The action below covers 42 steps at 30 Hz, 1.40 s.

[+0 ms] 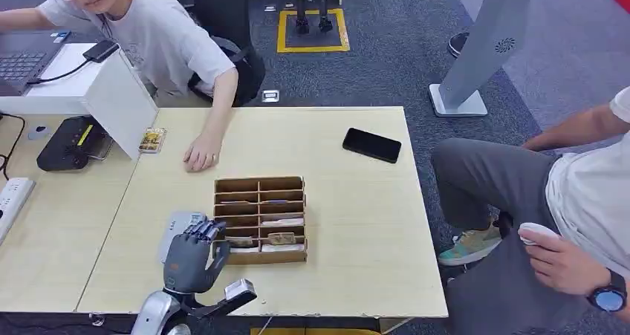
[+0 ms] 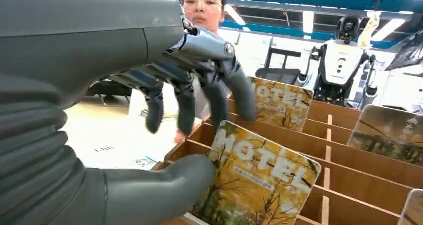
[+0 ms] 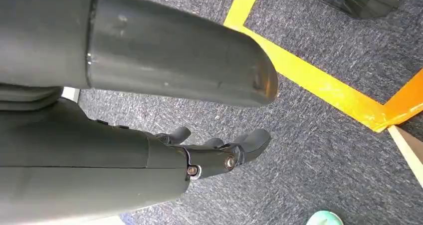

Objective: Pass the card to the sensor for recognition and then transmit it.

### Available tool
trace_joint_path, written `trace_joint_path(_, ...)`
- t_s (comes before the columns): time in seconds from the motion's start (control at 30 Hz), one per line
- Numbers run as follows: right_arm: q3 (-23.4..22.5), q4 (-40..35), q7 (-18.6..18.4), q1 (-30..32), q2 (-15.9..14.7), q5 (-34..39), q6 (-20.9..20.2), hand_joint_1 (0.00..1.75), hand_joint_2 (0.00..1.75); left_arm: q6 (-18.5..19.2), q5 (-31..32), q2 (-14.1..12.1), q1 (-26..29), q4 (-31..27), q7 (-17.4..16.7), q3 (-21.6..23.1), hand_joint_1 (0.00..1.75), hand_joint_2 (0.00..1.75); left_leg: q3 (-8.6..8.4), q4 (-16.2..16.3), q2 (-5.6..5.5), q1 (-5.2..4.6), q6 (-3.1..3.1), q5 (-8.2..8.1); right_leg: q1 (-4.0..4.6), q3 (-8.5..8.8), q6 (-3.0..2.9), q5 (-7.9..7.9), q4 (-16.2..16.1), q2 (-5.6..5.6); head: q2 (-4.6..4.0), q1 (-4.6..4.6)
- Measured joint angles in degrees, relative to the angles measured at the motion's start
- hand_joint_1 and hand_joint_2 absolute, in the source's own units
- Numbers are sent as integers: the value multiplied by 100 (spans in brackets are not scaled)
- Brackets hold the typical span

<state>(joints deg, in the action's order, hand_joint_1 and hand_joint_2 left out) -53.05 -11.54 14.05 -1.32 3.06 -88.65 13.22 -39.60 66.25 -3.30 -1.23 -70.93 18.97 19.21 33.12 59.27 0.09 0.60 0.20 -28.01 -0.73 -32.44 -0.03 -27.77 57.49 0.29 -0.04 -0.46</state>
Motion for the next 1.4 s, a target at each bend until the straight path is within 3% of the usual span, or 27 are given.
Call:
trace_joint_path(1.13,-2,0,0,0,0,0,-2,0,0,-70,-50,-4,-95,46,-26,4,0,175,-10,0,-3,0,1,2,0,13,0,0,0,-6,0,0)
trace_joint_path(1.4,-18,0,17,-1,0,2,-2,0,0,43,-371,-153,-95,0,26,345,0,175,-12,0,-3,0,1,2,0,16,0,0,0,-7,0,0)
